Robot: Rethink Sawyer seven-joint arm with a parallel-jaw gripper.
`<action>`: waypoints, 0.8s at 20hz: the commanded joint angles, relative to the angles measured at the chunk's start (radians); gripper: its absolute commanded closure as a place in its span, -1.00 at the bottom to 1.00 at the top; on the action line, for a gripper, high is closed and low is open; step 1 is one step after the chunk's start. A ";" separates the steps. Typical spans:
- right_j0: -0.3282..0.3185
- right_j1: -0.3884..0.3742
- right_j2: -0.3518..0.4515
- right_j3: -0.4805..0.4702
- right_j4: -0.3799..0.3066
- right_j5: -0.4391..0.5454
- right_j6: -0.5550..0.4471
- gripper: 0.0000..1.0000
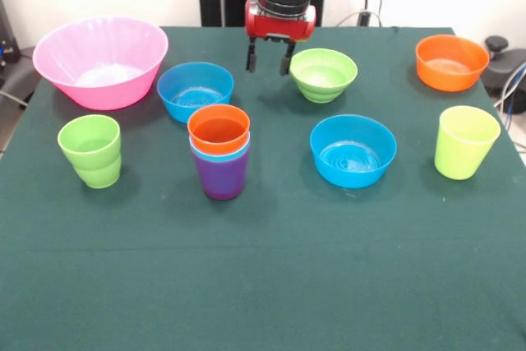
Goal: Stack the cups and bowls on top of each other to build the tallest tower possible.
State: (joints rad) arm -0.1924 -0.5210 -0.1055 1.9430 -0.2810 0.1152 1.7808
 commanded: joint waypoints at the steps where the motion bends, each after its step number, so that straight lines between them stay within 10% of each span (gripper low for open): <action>1: -0.005 -0.026 0.088 0.034 -0.021 -0.046 0.118 -1.00; 16: -0.008 -0.075 0.090 0.001 -0.007 0.046 0.083 -1.00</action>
State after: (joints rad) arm -0.1991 -0.5936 -0.1055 1.9528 -0.2812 0.1154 1.7808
